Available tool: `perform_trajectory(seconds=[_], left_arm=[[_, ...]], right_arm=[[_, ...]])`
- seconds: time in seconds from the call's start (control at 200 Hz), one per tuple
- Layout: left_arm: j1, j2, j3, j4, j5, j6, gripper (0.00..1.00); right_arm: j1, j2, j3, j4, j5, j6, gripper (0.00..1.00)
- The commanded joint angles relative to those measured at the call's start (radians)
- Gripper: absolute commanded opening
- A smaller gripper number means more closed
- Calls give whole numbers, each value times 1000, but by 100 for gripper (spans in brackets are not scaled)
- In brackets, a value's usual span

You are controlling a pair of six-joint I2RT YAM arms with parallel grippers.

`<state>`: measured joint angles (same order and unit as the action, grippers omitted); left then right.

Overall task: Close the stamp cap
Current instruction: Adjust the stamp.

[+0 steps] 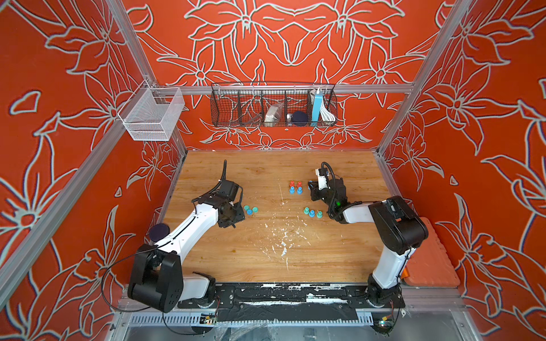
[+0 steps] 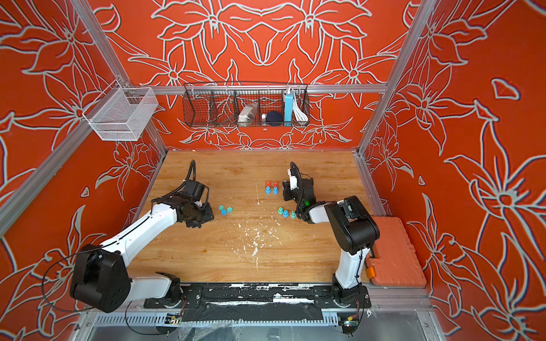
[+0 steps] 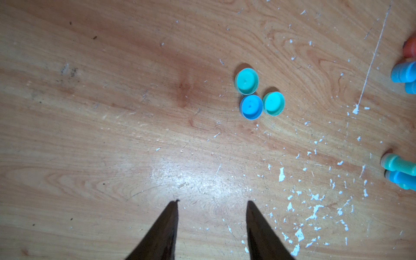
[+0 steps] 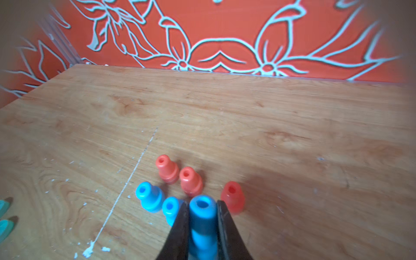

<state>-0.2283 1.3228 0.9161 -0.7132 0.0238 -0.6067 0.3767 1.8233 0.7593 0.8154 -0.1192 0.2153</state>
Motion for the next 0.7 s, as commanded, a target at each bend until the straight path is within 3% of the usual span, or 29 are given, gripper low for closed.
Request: perform_trajectory(seconds=[0.0,0.17,0.285,0.45,0.58,0.696], left_arm=[[6,-12,7,6,-7,-6,49],[9,-11,17,3,-10,-4,50],[13,-20,15,1,-13,-6,50],[28,-30,-7,15,-1,-8,50],[43,-25,-22,30,23,-12,50],[49,-39,-26,35,37,-11,50]], right_arm=[[-27,-20,14,3,134,-7,0],[-52,-18,37,-37,86,10,0],[-12,-106,-34,-13,55,-24,0],[141,-273,-40,-130,-101,-132,0],[257,-261,-68,-43,-205,-59,0],[388,-221,-122,65,-98,-6,0]])
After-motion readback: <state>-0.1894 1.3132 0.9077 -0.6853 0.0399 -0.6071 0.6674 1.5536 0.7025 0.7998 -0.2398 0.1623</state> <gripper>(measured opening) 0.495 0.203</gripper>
